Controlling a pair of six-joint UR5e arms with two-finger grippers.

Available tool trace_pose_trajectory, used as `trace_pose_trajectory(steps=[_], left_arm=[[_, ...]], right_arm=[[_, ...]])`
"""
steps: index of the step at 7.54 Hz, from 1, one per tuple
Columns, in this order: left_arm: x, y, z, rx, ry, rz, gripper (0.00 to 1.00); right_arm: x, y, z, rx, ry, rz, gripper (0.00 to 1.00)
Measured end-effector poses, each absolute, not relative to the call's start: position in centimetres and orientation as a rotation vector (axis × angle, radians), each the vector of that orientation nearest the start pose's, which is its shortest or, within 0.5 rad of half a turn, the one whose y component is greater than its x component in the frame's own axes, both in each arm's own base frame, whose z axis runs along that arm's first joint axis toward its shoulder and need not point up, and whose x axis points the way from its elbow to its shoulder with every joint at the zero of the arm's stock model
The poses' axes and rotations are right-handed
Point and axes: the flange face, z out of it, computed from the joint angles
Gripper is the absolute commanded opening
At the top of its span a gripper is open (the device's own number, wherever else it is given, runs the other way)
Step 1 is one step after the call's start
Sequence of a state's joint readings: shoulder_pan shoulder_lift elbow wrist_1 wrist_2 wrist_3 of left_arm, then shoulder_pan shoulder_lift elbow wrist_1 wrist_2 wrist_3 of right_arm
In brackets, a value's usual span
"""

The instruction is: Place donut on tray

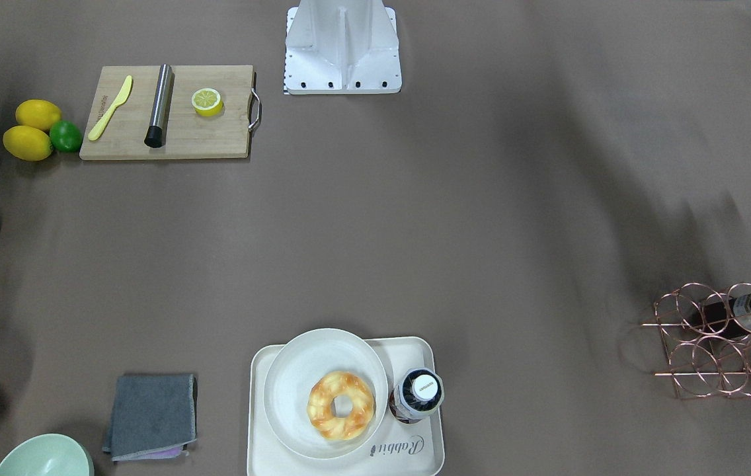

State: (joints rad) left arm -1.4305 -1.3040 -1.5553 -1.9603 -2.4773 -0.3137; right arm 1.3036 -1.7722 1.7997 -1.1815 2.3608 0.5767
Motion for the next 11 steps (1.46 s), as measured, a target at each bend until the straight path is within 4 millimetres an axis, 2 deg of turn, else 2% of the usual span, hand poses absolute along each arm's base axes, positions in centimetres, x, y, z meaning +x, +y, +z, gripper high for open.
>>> trace_pose_trajectory(steps=[1,2,3,4,6,8,11], left_arm=[[-0.2,-37.4,73.2,-0.107,0.905,-0.112,0.98],[-0.2,-37.4,73.2,-0.106,0.905,-0.111,0.98],[-0.2,-37.4,73.2,-0.107,0.905,-0.111,0.98],[-0.2,-37.4,73.2,-0.107,0.905,-0.111,0.98],[-0.2,-37.4,73.2,-0.109,0.905,-0.113,0.98],[-0.2,-37.3,73.5,-0.115,0.904,-0.114,0.98],[-0.2,-37.1,74.0,-0.124,0.902,-0.114,0.98]], right_arm=[[-1.4,-40.5,62.4,0.062,-0.842,0.085,1.00],[1.7,-39.1,64.7,0.077,-0.805,0.048,1.00],[4.5,-38.0,66.4,0.083,-0.750,0.013,1.00],[6.4,-37.4,67.4,0.084,-0.695,-0.017,1.00],[7.6,-36.9,68.3,0.068,-0.665,-0.025,1.00],[7.1,-36.6,68.8,0.029,-0.756,-0.009,1.00],[7.7,-35.9,69.7,0.030,-0.748,-0.003,1.00]])
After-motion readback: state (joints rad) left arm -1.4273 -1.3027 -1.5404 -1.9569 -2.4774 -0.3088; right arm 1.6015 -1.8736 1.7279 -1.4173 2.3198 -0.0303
